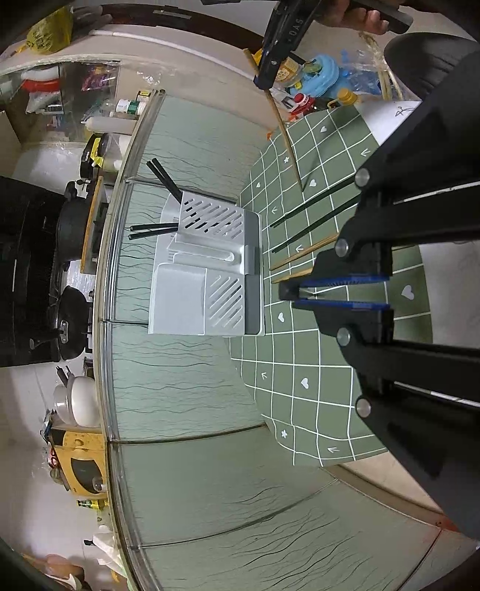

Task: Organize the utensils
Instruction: 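Lift the left tool's black chopstick toward the holder while the right tool carries the wooden one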

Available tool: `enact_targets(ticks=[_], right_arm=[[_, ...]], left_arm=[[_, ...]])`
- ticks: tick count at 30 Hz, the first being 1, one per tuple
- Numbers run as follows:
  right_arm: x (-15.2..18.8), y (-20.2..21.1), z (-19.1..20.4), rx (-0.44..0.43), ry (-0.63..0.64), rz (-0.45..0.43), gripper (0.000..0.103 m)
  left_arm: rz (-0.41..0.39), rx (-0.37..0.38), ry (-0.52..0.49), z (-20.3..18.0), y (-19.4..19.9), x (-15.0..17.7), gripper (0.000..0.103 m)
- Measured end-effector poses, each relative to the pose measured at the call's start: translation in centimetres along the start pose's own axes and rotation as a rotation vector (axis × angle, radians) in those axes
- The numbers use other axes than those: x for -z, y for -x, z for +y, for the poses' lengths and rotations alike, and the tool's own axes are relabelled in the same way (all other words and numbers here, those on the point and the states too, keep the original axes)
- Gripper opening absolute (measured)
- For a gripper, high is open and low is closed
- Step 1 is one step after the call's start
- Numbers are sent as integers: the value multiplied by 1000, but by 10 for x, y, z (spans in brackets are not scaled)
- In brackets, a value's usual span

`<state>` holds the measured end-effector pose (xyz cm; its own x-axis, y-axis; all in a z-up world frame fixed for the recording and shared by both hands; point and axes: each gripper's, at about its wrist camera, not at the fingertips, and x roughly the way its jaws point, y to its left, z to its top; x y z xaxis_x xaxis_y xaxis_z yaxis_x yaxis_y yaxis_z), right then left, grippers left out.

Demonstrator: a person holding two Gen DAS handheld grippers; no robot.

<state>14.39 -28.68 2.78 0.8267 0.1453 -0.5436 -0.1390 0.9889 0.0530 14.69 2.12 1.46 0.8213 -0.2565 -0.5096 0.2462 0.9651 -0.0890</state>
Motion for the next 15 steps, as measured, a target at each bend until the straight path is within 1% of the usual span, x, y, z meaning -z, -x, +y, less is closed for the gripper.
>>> enact_targets(ticks=[7, 15], right_arm=[[-14, 0, -2, -1, 2, -13, 7], [-43, -4, -8, 9, -1, -26, 7]], left_arm=[[-8, 16, 8, -1, 1, -10, 6], [-6, 42, 5, -3, -4, -31, 6]])
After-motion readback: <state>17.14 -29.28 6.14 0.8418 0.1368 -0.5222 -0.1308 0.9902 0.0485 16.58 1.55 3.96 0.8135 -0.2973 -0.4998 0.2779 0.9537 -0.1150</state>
